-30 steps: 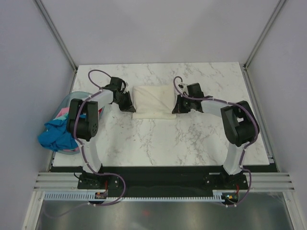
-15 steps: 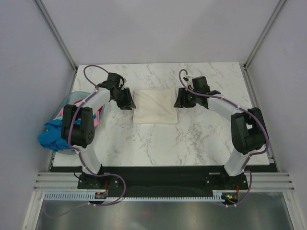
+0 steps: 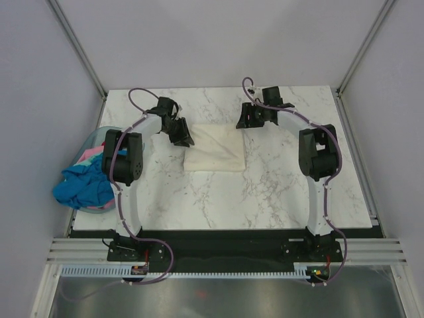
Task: Fold and stack the t-shirts
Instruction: Fold the tshirt
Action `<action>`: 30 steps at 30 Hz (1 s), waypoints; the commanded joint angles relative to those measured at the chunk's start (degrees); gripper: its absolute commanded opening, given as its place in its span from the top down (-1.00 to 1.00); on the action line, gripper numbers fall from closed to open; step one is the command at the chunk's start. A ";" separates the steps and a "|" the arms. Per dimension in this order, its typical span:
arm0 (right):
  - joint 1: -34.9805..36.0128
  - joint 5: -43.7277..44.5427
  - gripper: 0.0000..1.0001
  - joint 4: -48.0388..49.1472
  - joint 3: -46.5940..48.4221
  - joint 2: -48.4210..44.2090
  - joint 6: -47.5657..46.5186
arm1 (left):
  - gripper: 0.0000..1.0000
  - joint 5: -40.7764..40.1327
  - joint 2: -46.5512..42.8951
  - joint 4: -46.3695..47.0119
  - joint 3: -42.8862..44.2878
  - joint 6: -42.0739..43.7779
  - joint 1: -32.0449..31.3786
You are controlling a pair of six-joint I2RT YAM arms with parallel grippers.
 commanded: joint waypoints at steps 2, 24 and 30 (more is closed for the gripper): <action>-1.34 -3.45 -0.18 -0.04 8.86 6.17 -1.90 | 0.30 -2.55 3.42 -0.29 4.02 0.03 0.11; -4.07 4.81 0.94 15.69 2.54 9.63 9.97 | 0.27 -10.39 0.79 -4.50 4.28 -3.75 0.81; -4.16 0.94 0.24 9.30 6.67 6.99 9.01 | 0.20 -0.63 1.14 -4.68 13.15 -0.94 0.72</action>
